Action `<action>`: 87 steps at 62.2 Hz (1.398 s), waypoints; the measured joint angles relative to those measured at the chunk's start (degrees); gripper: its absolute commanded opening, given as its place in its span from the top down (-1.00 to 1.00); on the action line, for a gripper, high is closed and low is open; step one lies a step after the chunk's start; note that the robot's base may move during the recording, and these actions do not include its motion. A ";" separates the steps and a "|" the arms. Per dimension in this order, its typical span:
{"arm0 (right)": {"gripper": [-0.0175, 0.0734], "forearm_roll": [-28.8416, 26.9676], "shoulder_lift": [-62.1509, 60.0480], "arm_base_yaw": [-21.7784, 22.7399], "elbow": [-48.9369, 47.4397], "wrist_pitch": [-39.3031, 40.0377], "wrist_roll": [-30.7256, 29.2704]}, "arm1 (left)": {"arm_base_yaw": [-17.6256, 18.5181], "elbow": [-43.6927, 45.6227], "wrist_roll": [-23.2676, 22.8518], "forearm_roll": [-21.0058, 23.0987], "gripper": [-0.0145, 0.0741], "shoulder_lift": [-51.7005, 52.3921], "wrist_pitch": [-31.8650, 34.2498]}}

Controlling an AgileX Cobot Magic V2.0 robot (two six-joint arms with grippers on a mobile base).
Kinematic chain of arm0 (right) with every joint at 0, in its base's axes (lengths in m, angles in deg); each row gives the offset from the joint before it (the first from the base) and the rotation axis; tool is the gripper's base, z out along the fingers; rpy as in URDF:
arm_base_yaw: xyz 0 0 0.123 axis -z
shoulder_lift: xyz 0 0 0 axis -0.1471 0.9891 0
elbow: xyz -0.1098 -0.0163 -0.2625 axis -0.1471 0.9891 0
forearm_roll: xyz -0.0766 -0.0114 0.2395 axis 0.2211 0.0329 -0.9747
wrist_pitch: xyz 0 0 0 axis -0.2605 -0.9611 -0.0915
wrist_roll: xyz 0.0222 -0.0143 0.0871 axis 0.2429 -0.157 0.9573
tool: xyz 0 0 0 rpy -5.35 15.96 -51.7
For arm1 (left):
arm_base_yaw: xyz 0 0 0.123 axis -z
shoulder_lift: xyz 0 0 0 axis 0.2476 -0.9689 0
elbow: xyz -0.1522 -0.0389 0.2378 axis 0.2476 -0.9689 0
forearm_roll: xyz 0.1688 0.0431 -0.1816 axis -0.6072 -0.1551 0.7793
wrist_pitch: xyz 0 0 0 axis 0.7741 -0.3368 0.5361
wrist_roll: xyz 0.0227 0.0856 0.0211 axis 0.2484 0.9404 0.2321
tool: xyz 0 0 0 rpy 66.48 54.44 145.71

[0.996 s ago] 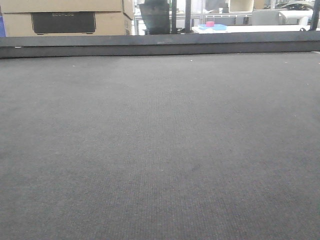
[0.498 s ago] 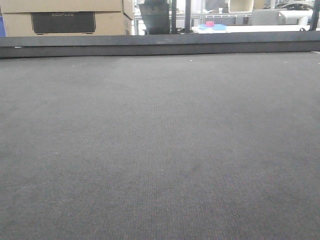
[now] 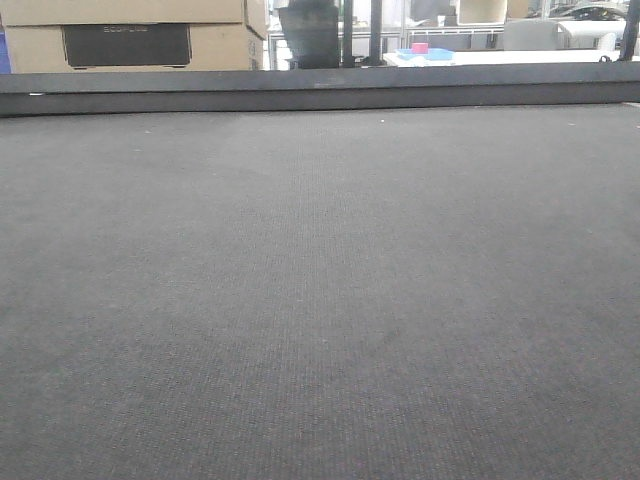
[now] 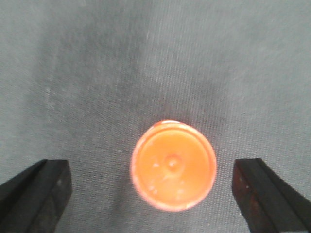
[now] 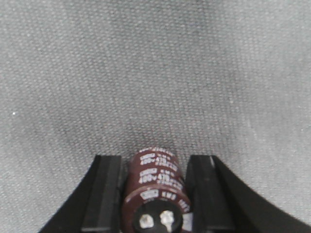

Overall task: Place cylindrical capacitor in blue bin on shelf
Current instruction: 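Lift both held capacitors up off the table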

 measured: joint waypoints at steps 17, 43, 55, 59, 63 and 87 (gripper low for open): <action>0.97 -0.12 0.00 0.00 0.00 -0.11 0.00 | 0.00 0.00 0.00 0.58 -0.62 -4.67 2.57; 0.97 -0.12 0.00 0.00 0.00 -0.11 0.00 | 0.00 0.61 0.00 0.23 0.43 -6.72 2.87; 0.97 -0.12 0.00 0.00 0.00 0.10 0.00 | 0.00 2.17 0.21 0.23 0.92 -6.72 1.24; 0.97 -0.12 -0.35 0.00 0.00 0.22 0.00 | 0.00 3.31 0.21 0.23 0.92 -6.72 0.31; 0.97 -0.24 -1.43 0.00 0.00 0.79 0.00 | 0.00 4.07 0.21 0.23 0.92 -6.03 -0.26; 0.97 -0.33 -18.77 0.00 7.01 17.42 -0.27 | 0.00 -3.49 0.21 2.07 0.92 14.53 12.23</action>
